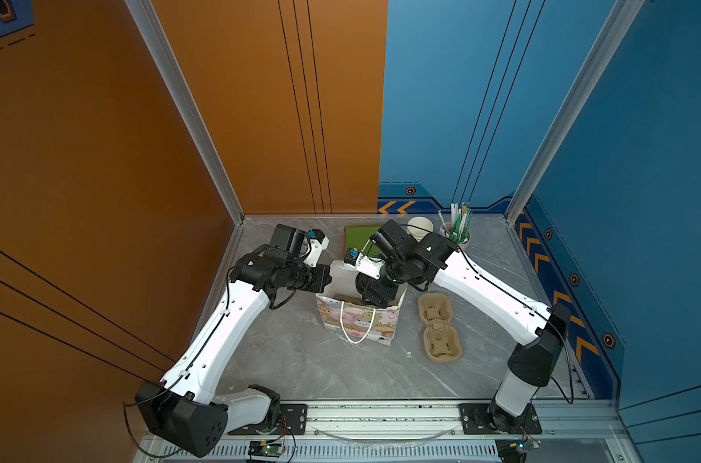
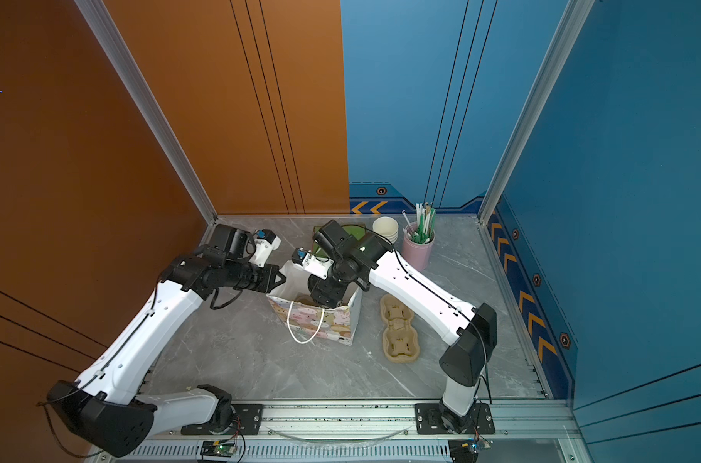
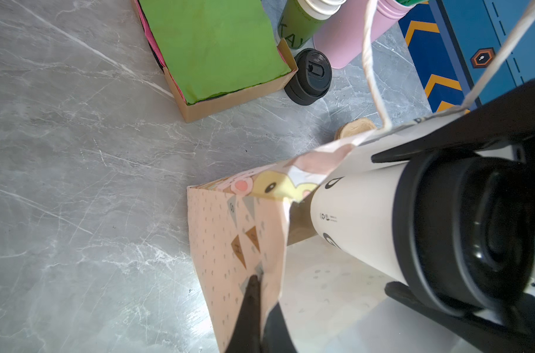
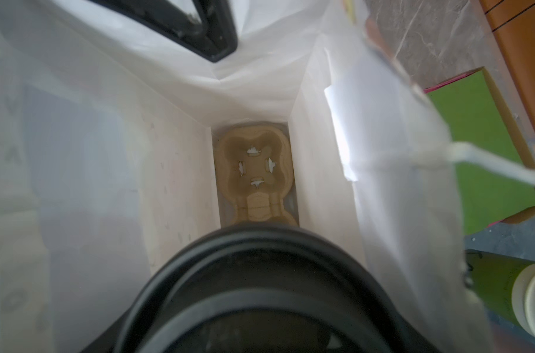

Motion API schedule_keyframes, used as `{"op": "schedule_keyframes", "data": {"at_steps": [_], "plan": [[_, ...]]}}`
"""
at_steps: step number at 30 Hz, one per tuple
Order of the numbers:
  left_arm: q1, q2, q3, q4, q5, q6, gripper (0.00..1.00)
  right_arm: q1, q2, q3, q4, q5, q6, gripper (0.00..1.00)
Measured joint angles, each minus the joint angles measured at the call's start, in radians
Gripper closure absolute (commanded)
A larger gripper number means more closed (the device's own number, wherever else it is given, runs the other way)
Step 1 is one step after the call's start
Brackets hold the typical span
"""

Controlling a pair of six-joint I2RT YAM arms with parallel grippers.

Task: Pack a coffee takeout order
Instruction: Place the coffee cup in the cup tray.

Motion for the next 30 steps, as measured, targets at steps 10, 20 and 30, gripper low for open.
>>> {"op": "schedule_keyframes", "data": {"at_steps": [10, 20, 30], "plan": [[0.000, 0.000, 0.000, 0.000, 0.000, 0.000, 1.00, 0.007, 0.052, -0.021, 0.003, 0.000, -0.035, 0.16], [0.000, 0.001, 0.000, 0.000, -0.005, 0.001, 1.00, -0.010, 0.051, -0.139, 0.065, -0.029, -0.068, 0.15], [0.000, 0.007, 0.001, 0.001, -0.007, 0.001, 1.00, -0.045, 0.051, -0.190, 0.109, -0.058, -0.093, 0.15]]}}
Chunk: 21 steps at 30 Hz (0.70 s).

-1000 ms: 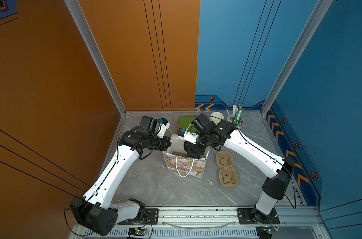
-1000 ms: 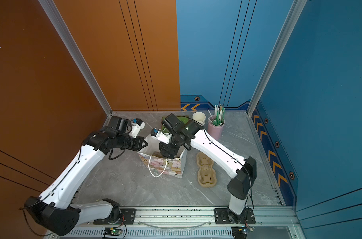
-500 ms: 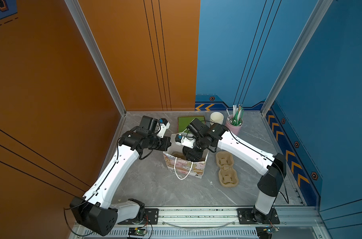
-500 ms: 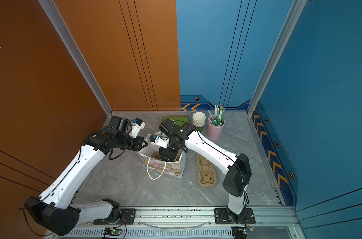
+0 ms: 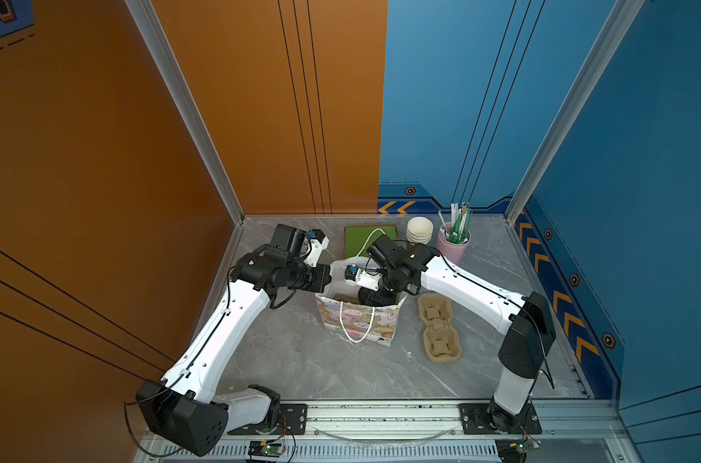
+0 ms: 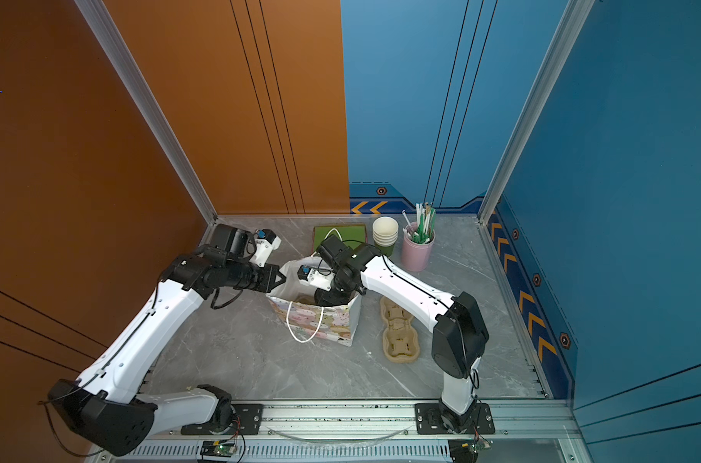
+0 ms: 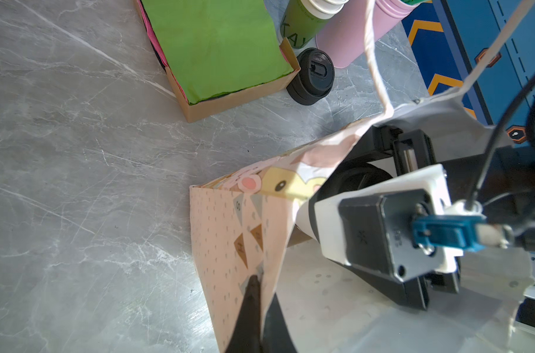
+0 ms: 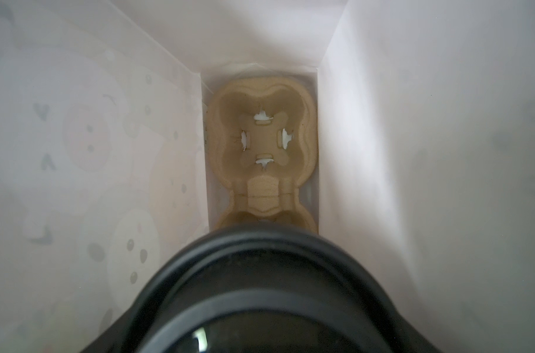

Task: Pack a coffee takeout order
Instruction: Place the coffee cup in the cup tray.

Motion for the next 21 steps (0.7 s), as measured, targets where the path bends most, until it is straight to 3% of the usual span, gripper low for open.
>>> {"op": "schedule_keyframes", "data": {"at_steps": [21], "plan": [[0.000, 0.010, 0.018, 0.006, 0.000, 0.003, 1.00, 0.005, 0.027, -0.002, 0.000, 0.005, -0.028, 0.13]]}}
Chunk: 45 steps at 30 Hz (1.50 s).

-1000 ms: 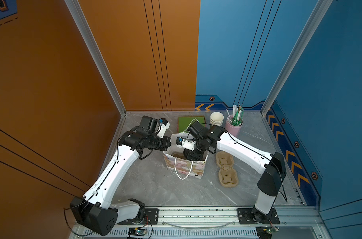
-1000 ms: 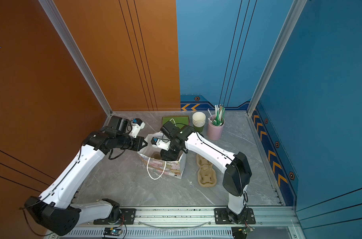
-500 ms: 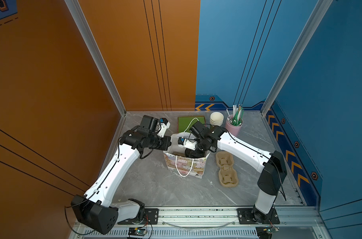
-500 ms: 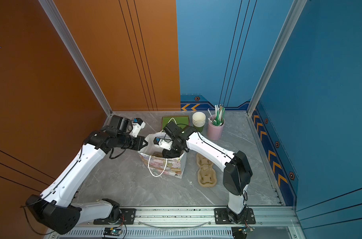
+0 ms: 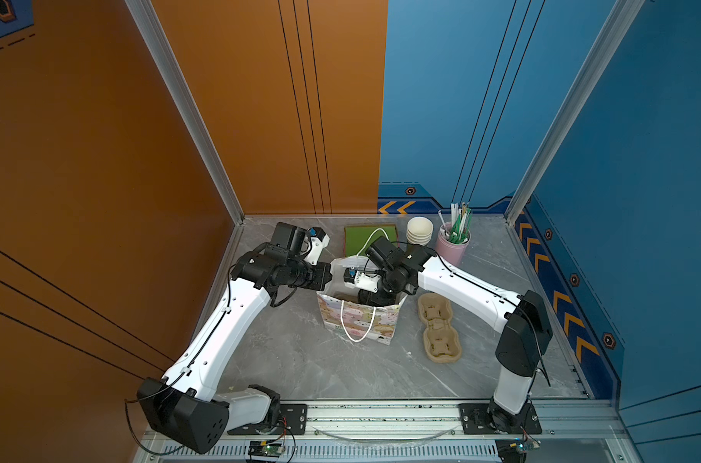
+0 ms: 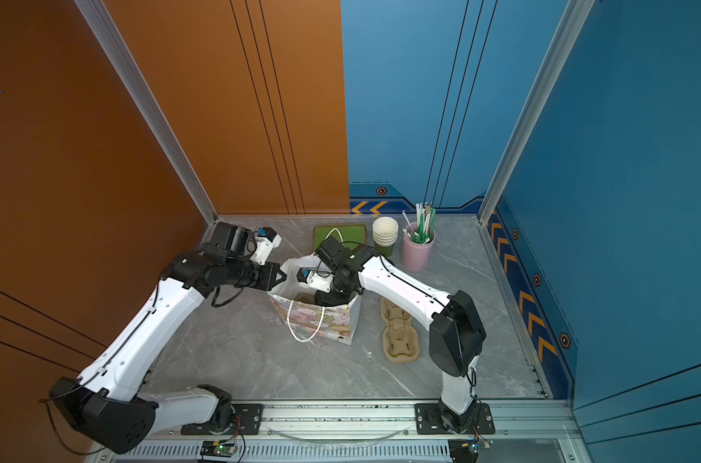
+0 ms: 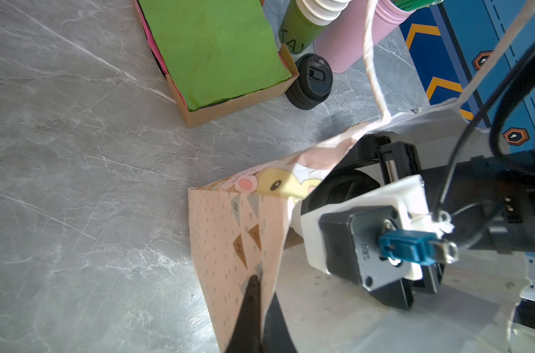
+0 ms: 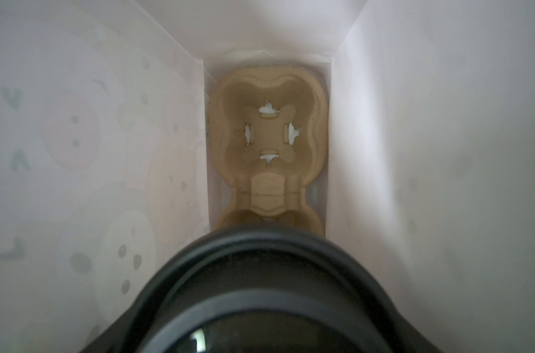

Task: Pack a coffee takeout order
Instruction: Place the coffee cup in the cup tray.

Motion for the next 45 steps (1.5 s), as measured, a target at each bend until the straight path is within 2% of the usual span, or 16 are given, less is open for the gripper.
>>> {"op": "schedule_keyframes", "data": {"at_steps": [23, 45], "plan": [[0.000, 0.005, 0.000, 0.000, 0.000, 0.000, 1.00, 0.021, 0.090, 0.035, -0.034, 0.053, -0.026, 0.11], [0.001, 0.005, 0.000, 0.000, 0.000, 0.000, 1.00, 0.023, 0.091, 0.049, -0.056, 0.056, -0.026, 0.07]]}}
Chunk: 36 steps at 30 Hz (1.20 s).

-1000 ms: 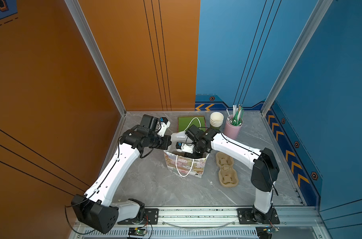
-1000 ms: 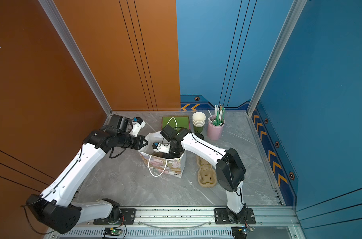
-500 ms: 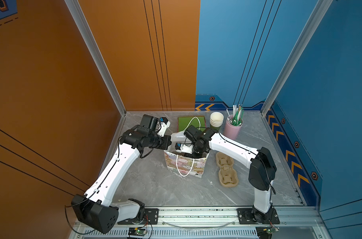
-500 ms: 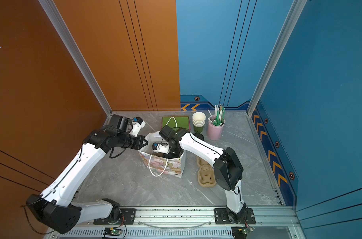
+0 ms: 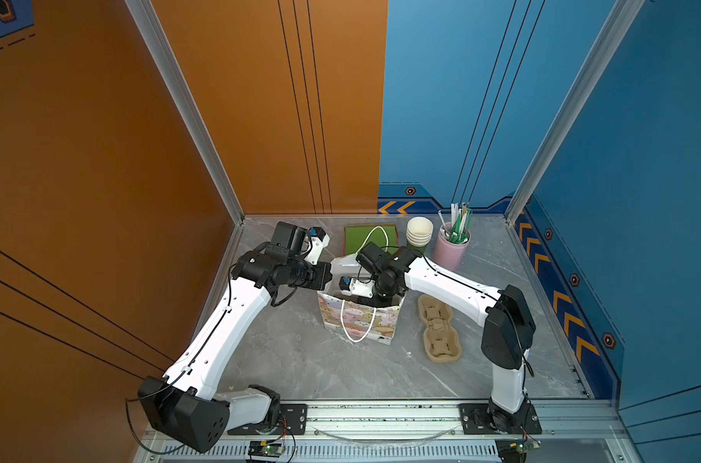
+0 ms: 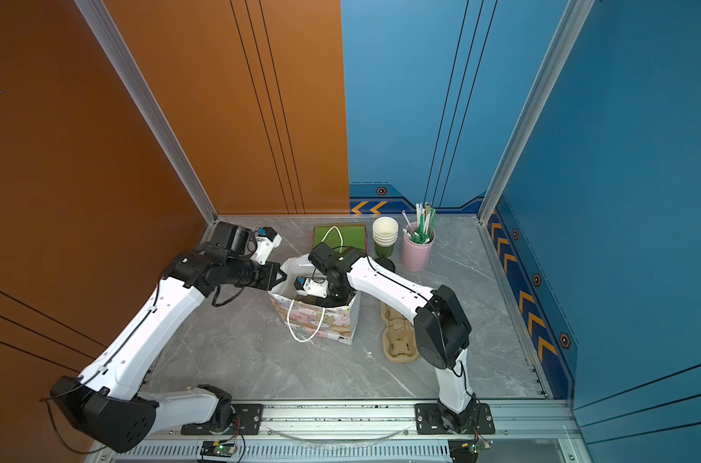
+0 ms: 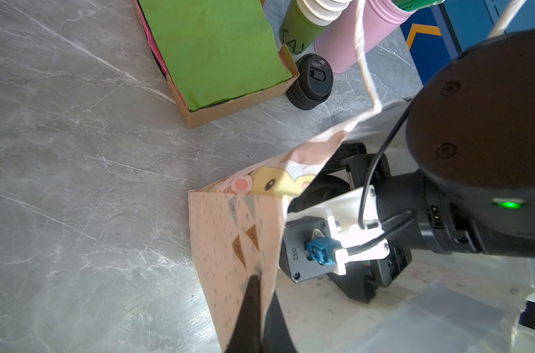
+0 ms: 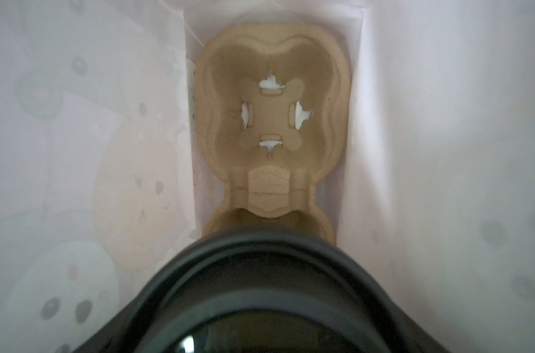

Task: Pack a coffee takeout order
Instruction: Place the coffee cup in the cup tray.

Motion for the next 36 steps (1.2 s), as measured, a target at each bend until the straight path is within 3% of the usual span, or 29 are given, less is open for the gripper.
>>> {"op": "schedule_keyframes", "data": {"at_steps": [19, 36], "plan": [[0.000, 0.000, 0.000, 0.000, 0.000, 0.000, 1.00, 0.006, 0.000, 0.016, -0.001, 0.004, -0.007, 0.00], [0.000, 0.007, 0.000, 0.000, 0.000, 0.000, 1.00, 0.016, -0.015, 0.053, -0.019, 0.003, -0.008, 0.00]]}}
